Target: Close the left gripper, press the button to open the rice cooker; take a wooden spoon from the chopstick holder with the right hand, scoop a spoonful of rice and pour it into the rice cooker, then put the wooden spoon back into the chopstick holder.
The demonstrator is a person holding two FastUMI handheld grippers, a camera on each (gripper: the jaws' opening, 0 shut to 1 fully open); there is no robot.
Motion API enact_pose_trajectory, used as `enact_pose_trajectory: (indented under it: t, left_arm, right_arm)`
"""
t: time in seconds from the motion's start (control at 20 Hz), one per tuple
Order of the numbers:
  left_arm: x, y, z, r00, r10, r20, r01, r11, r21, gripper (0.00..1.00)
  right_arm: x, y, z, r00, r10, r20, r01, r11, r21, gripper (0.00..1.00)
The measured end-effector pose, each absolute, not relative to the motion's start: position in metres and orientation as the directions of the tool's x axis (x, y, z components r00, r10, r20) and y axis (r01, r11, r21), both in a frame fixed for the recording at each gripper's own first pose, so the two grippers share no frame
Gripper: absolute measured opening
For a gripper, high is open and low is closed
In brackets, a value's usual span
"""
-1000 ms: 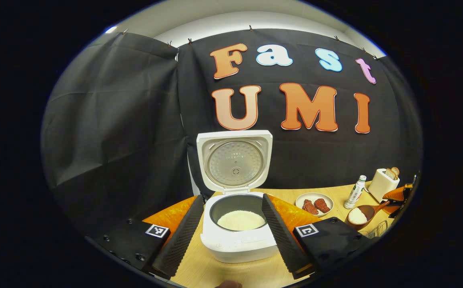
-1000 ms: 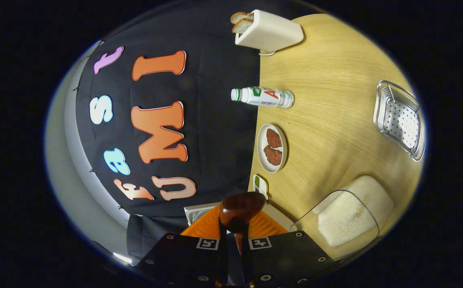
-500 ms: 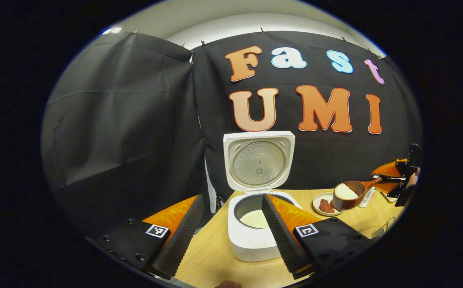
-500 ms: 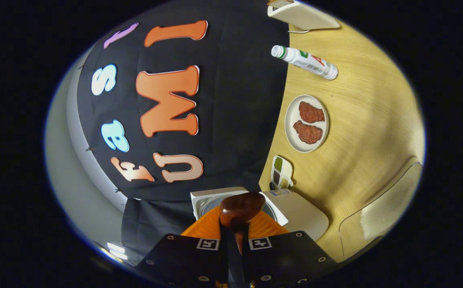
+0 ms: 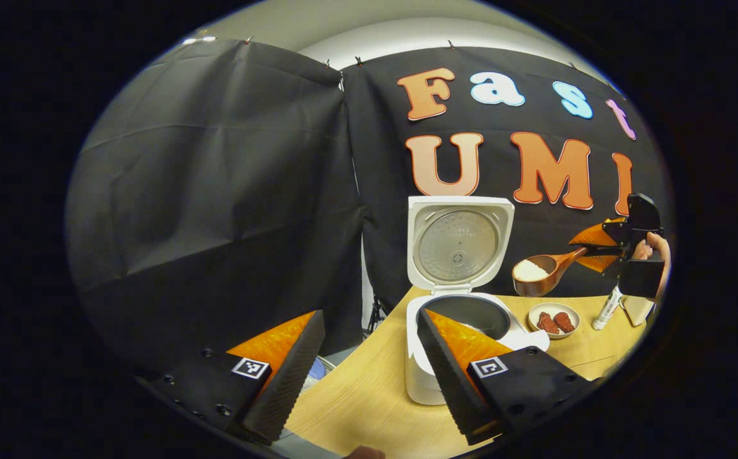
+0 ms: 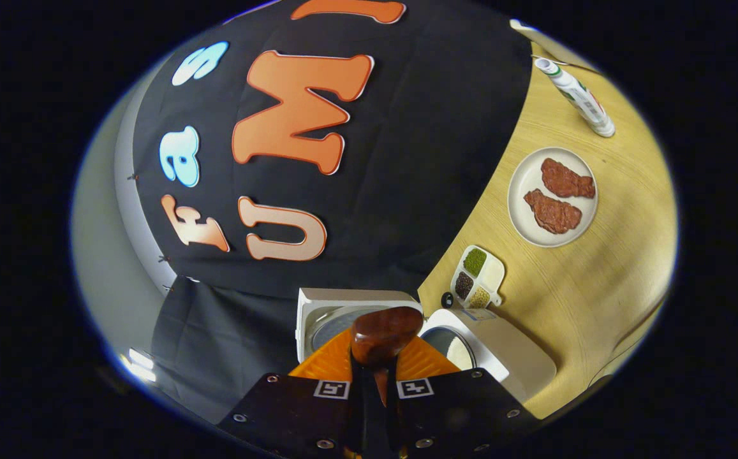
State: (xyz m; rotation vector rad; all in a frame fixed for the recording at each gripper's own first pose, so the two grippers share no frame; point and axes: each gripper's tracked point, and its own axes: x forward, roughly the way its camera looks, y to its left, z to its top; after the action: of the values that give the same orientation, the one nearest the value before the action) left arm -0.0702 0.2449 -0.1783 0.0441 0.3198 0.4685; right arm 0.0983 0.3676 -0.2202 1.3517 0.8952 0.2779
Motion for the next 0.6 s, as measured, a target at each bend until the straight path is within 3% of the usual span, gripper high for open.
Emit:
enact_pose_trajectory:
  t: [0.35, 0.6]
  left_arm:
    - [-0.082, 0.272, -0.186, 0.812, 0.496, -0.309, -0.484, 0.867, 0.12, 0.99]
    - [-0.084, 0.283, -0.192, 0.801, 0.504, -0.323, -0.492, 0.862, 0.122, 0.99]
  right_arm:
    - [0.126, 0.419, -0.219, 0.651, 0.617, -0.443, 0.16, 0.459, 0.874, 0.13]
    - [0.131, 0.446, -0.204, 0.68, 0.588, -0.438, -0.035, 0.623, 0.781, 0.13]
